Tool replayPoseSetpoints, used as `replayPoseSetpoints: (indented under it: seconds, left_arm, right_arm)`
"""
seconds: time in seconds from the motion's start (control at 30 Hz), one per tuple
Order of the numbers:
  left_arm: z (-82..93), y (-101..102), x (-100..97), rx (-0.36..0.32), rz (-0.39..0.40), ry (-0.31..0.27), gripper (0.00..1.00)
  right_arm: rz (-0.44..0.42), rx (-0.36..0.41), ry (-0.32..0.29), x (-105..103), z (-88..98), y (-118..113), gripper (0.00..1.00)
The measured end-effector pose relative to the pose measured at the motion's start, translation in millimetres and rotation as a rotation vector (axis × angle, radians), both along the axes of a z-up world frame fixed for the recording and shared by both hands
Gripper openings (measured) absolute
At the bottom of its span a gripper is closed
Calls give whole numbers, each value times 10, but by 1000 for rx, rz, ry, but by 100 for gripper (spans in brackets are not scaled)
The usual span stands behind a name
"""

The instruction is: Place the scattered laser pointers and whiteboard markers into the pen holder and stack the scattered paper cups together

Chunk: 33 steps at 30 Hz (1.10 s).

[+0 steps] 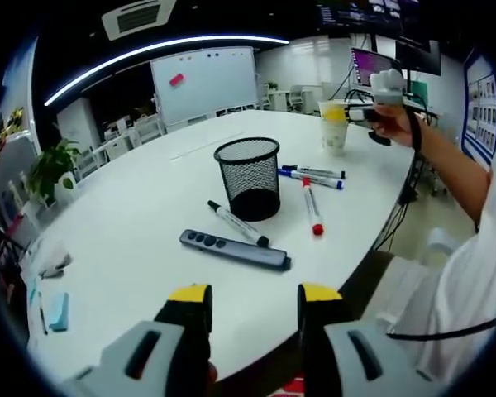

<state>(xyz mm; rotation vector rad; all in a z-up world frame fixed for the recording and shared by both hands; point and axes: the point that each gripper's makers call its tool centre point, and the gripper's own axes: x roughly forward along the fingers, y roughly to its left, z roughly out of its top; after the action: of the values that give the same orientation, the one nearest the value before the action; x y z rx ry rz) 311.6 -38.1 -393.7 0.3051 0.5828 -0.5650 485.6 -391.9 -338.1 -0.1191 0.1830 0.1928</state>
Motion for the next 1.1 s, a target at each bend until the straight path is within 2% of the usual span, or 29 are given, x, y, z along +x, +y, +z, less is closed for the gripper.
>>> replayPoseSetpoints:
  seconds: [0.73, 0.9, 1.1]
  left_arm:
    - [-6, 14, 0, 6, 4, 3, 42]
    - [22, -9, 8, 4, -3, -2, 42]
    - [12, -27, 24, 8, -10, -1, 42]
  right_arm:
    - [2, -1, 18, -3, -70, -15, 43]
    - [6, 17, 0, -12, -32, -27, 44]
    - [-10, 5, 22, -10, -103, -83, 51]
